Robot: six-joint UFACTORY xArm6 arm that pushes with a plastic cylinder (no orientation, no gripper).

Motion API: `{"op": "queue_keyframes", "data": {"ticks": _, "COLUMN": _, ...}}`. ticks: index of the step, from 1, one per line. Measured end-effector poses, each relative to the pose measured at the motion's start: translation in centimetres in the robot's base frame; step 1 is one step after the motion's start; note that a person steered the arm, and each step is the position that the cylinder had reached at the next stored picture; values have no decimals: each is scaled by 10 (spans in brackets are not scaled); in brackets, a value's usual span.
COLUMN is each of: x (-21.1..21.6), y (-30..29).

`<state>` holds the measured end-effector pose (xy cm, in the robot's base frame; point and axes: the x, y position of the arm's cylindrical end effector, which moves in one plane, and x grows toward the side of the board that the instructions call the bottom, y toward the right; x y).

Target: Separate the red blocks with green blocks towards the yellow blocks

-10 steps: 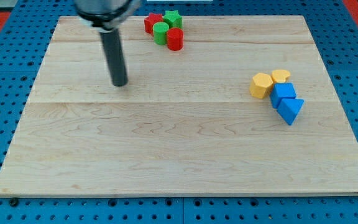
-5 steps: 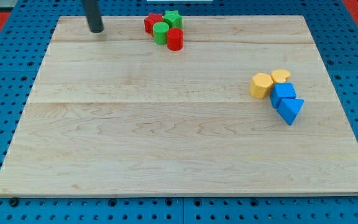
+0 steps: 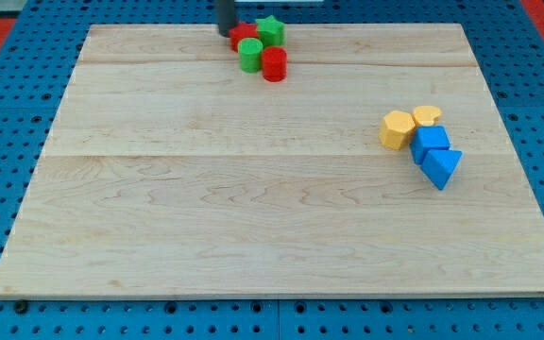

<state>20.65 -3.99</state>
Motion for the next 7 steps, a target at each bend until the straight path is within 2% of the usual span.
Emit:
{"op": "queue_keyframes", "data": {"ticks": 2, "x": 93, "y": 99}}
{"op": "queue_keyframes", "data": {"ticks": 3, "x": 143, "y": 106}}
{"op": "queue_keyframes", "data": {"ticks": 4, "x": 139, "y": 94}}
{"op": "queue_keyframes", "data": {"ticks": 5, "x": 164, "y": 71}}
{"op": "queue_keyframes", "data": {"ticks": 6, "x": 167, "y": 113}}
{"op": "queue_keyframes", "data": {"ticks": 7, "x": 164, "y": 103}}
